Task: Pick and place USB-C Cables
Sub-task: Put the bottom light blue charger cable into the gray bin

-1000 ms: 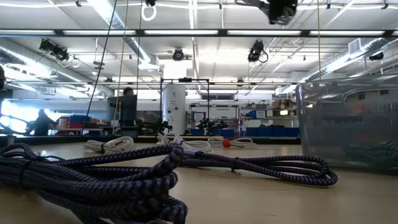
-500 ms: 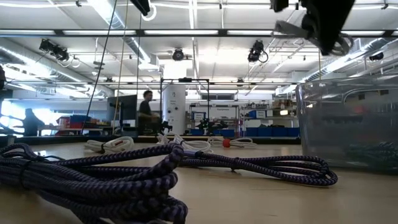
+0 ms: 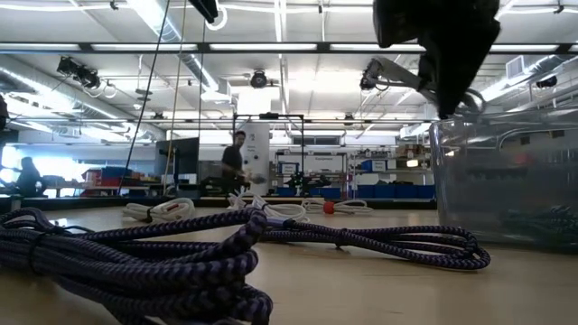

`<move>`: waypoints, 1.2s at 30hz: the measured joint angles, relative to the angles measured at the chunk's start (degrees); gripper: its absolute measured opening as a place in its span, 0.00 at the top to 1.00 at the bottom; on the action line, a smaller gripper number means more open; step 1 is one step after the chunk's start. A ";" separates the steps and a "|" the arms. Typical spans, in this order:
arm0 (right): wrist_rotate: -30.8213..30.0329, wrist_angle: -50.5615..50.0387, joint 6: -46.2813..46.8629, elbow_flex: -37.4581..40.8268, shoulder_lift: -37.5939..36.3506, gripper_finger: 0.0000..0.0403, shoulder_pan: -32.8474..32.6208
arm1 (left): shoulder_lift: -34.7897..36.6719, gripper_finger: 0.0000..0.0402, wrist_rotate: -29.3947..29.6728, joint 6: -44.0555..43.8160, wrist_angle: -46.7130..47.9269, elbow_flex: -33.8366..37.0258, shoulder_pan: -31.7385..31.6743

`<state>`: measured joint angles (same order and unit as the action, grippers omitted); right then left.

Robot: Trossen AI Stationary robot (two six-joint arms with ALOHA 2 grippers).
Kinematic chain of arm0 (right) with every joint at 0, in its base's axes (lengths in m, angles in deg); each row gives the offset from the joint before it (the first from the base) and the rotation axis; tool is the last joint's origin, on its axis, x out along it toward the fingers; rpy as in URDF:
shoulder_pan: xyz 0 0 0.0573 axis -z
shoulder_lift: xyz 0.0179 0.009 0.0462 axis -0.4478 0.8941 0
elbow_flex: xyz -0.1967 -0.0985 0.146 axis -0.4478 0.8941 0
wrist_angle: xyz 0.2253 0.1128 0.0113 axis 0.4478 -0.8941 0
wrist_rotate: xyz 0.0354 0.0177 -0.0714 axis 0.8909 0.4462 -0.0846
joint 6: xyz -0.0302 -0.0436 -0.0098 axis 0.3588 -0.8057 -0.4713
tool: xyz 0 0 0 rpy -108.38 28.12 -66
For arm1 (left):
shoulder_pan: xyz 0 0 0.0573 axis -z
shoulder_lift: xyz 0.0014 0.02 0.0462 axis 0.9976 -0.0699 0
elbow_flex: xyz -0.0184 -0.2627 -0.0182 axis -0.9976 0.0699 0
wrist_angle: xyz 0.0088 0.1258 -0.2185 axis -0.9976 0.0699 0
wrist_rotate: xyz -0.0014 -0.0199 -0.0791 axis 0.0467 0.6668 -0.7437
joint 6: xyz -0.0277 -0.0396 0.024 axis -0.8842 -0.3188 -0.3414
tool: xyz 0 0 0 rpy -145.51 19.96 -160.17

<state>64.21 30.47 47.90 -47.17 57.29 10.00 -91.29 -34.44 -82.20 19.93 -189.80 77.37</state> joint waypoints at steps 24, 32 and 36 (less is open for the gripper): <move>2.13 -8.69 -12.08 6.71 0.00 0.95 -1.20 | 0.00 0.65 0.00 -1.58 -0.39 0.00 0.00; -0.52 -8.11 -19.96 9.00 0.00 0.95 -1.16 | 0.00 0.65 0.00 -2.73 -0.43 0.01 0.00; -2.39 -7.70 -24.50 9.02 0.00 0.95 -0.80 | 0.00 0.65 0.00 -2.95 -0.43 0.00 0.00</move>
<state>61.82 22.77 23.40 -38.15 57.29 9.21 -91.29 -34.44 -85.15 19.50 -189.80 77.37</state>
